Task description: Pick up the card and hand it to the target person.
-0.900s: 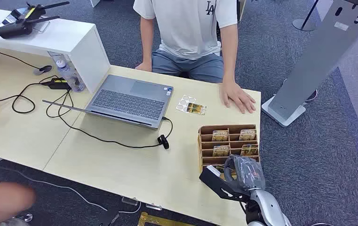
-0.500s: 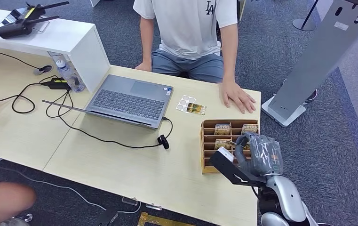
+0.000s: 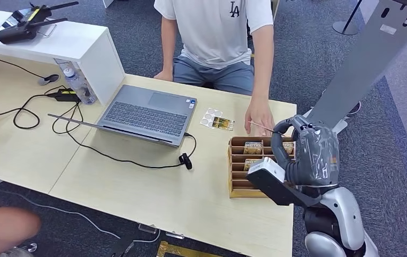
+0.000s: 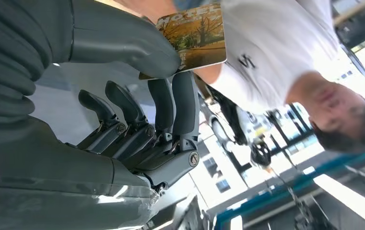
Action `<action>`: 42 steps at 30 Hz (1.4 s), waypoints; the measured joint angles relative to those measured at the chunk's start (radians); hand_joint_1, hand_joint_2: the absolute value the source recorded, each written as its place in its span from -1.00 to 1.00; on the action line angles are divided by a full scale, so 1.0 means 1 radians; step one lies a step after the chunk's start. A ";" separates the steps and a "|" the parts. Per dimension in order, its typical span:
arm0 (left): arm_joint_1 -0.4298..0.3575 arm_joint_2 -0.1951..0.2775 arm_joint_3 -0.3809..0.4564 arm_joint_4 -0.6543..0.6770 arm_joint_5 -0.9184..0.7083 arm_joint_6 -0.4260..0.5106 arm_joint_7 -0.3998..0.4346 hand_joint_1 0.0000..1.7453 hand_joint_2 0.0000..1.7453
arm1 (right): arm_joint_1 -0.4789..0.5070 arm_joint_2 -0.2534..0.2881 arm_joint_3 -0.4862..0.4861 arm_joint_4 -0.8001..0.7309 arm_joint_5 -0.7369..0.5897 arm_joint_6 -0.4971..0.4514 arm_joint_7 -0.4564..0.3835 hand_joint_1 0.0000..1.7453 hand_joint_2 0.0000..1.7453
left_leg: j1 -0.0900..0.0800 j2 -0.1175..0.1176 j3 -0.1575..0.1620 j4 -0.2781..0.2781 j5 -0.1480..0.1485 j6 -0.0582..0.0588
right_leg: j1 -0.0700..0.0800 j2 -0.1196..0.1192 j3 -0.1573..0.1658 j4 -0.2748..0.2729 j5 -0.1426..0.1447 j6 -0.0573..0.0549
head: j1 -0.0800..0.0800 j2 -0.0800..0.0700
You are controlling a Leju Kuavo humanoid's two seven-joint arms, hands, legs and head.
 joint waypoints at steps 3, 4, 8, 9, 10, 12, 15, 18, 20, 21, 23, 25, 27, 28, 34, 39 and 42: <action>-0.001 -0.003 -0.004 0.001 0.001 0.003 0.001 -1.00 1.00 | 0.001 0.011 0.003 0.058 0.043 -0.111 -0.030 -0.60 1.00 | 0.000 -0.001 0.000 0.000 0.000 0.000 | 0.000 -0.001 0.001 0.000 0.000 0.000 | 0.000 0.000; -0.001 -0.004 -0.005 0.001 0.001 0.004 0.001 -1.00 1.00 | 0.001 0.013 0.005 0.076 0.050 -0.143 -0.040 -0.60 1.00 | 0.000 -0.001 0.000 0.000 -0.001 0.000 | 0.000 -0.001 0.001 0.000 0.000 0.000 | 0.000 0.000; -0.001 -0.005 -0.009 0.000 0.003 0.008 0.002 -1.00 1.00 | 0.005 0.027 0.010 0.144 0.061 -0.234 -0.071 -0.60 1.00 | 0.000 -0.002 0.000 0.000 0.000 0.000 | 0.000 -0.001 0.001 0.000 -0.001 0.001 | 0.000 0.000; -0.001 -0.005 -0.010 0.000 0.003 0.008 0.002 -1.00 1.00 | 0.006 0.028 0.011 0.150 0.060 -0.236 -0.073 -0.60 1.00 | 0.000 -0.001 0.001 0.000 0.000 0.000 | 0.000 -0.001 0.001 0.000 0.000 0.000 | 0.000 0.000; -0.001 -0.005 -0.010 0.000 0.003 0.008 0.002 -1.00 1.00 | 0.006 0.028 0.013 0.154 0.058 -0.238 -0.074 -0.60 1.00 | 0.000 -0.001 0.001 -0.001 0.000 0.001 | 0.000 -0.001 0.001 -0.001 0.000 0.000 | 0.000 0.000; -0.001 -0.005 -0.010 0.000 0.004 0.009 0.002 -1.00 1.00 | 0.005 0.030 0.014 0.161 0.059 -0.237 -0.074 -0.60 1.00 | 0.000 -0.002 0.000 0.000 0.000 0.000 | 0.000 -0.001 0.001 0.000 0.000 0.000 | 0.000 0.000; -0.001 -0.003 -0.014 0.000 0.005 0.008 0.003 -1.00 1.00 | 0.010 0.040 0.021 0.197 0.052 -0.246 -0.073 -0.60 1.00 | 0.000 -0.002 0.000 0.000 0.000 0.000 | 0.000 -0.002 0.001 0.000 0.000 0.000 | 0.000 0.000; -0.001 -0.003 -0.015 0.000 0.007 0.007 0.005 -1.00 1.00 | 0.016 0.043 0.025 0.211 0.047 -0.250 -0.072 -0.70 1.00 | 0.000 -0.003 0.000 0.001 -0.001 0.000 | 0.000 -0.002 0.001 0.000 -0.001 0.000 | 0.000 0.000; -0.002 -0.003 -0.019 0.001 0.004 0.007 0.015 -1.00 1.00 | 0.017 0.043 0.027 0.215 0.043 -0.248 -0.071 -0.80 1.00 | 0.000 -0.003 0.000 0.001 0.000 0.000 | 0.000 -0.002 0.001 0.000 -0.001 0.001 | 0.000 0.000; -0.002 -0.003 -0.022 0.001 0.002 0.006 0.020 -1.00 1.00 | 0.018 0.043 0.029 0.216 0.041 -0.248 -0.071 -0.80 1.00 | 0.000 -0.003 0.000 0.001 0.000 0.000 | 0.000 -0.003 0.001 0.000 -0.001 0.001 | 0.000 0.000; -0.002 -0.001 -0.028 -0.002 -0.002 -0.005 0.022 -1.00 1.00 | 0.020 0.043 0.031 0.216 0.035 -0.248 -0.071 -0.84 1.00 | 0.000 -0.003 -0.001 0.001 0.000 0.001 | 0.000 -0.003 0.001 0.000 -0.001 0.001 | 0.000 0.000; -0.002 0.003 -0.030 -0.005 -0.001 -0.020 0.013 -1.00 1.00 | 0.024 0.041 0.031 0.212 0.027 -0.249 -0.072 -0.93 1.00 | 0.000 -0.003 -0.001 0.001 -0.001 0.001 | 0.000 -0.003 0.000 0.000 -0.001 0.001 | 0.000 0.000; -0.001 0.003 -0.023 -0.004 0.009 -0.023 0.004 -1.00 0.00 | 0.033 0.038 0.029 0.198 -0.038 -0.249 -0.092 -0.99 1.00 | 0.000 -0.003 -0.001 0.001 -0.001 0.000 | 0.000 -0.003 0.001 0.001 -0.001 0.000 | 0.000 0.000; -0.001 0.004 -0.017 -0.004 0.018 -0.019 0.006 -1.00 -0.50 | 0.040 0.039 0.026 0.188 -0.132 -0.240 -0.124 -1.00 1.00 | 0.000 -0.003 -0.001 0.001 -0.001 0.000 | 0.000 -0.003 0.001 0.000 -0.001 0.000 | 0.000 0.000; 0.000 0.008 -0.010 -0.003 0.040 0.007 0.023 -1.00 -1.00 | 0.087 0.032 -0.044 0.182 -0.703 -0.141 -0.340 -1.00 1.00 | 0.000 -0.005 -0.001 0.001 0.000 0.000 | 0.000 -0.004 0.000 0.000 -0.001 0.000 | 0.000 0.000; 0.000 0.008 -0.009 -0.004 0.055 0.022 0.037 -1.00 -1.00 | 0.161 -0.030 -0.088 0.099 -0.843 -0.118 -0.355 -1.00 1.00 | 0.000 -0.007 -0.002 0.002 -0.001 0.001 | 0.000 -0.007 0.001 0.000 -0.002 0.001 | 0.000 0.000; 0.000 0.009 -0.009 -0.004 0.059 0.023 0.041 -1.00 -1.00 | 0.199 -0.055 -0.109 0.055 -0.859 -0.113 -0.332 -1.00 1.00 | 0.000 -0.008 -0.002 0.002 -0.001 0.001 | 0.000 -0.008 0.001 0.000 -0.003 0.001 | 0.000 0.000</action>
